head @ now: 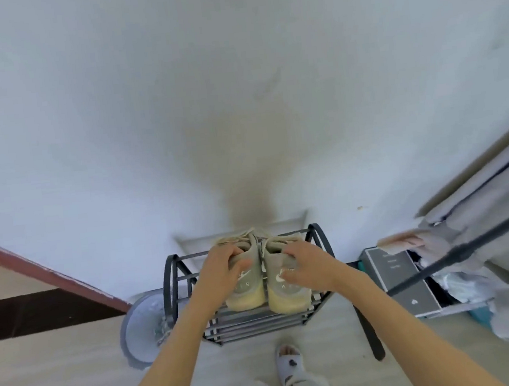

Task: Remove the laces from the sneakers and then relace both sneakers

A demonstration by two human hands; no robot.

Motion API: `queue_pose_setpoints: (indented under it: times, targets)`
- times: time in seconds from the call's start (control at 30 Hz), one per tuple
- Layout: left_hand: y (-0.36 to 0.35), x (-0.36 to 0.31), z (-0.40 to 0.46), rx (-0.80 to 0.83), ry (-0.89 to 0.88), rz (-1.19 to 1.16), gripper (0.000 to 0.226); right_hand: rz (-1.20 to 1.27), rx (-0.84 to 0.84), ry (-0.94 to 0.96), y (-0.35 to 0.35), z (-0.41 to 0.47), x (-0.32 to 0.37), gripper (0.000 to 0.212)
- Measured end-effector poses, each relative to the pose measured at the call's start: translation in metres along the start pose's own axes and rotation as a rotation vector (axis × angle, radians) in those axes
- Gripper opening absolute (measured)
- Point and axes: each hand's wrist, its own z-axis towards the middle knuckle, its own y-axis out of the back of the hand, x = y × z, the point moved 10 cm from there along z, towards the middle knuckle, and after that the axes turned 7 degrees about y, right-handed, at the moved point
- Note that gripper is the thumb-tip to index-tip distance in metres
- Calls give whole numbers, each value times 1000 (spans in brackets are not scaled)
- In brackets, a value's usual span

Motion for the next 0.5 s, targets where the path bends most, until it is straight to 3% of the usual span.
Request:
queue_pose_setpoints:
  times: [0.07, 0.2, 0.33, 0.5]
  targets:
    - [-4, 5, 13, -27, 36, 17, 8, -15, 19, 52, -1, 13, -3, 28]
    - [-11, 20, 24, -98, 102, 26, 7, -80, 39, 3, -7, 33, -29, 17]
    - [-38, 37, 23, -61, 132, 61, 2, -105, 151, -31, -40, 43, -55, 27]
    - [-61, 62, 2, -60, 183, 33, 8, -204, 236, -48, -85, 37, -77, 17]
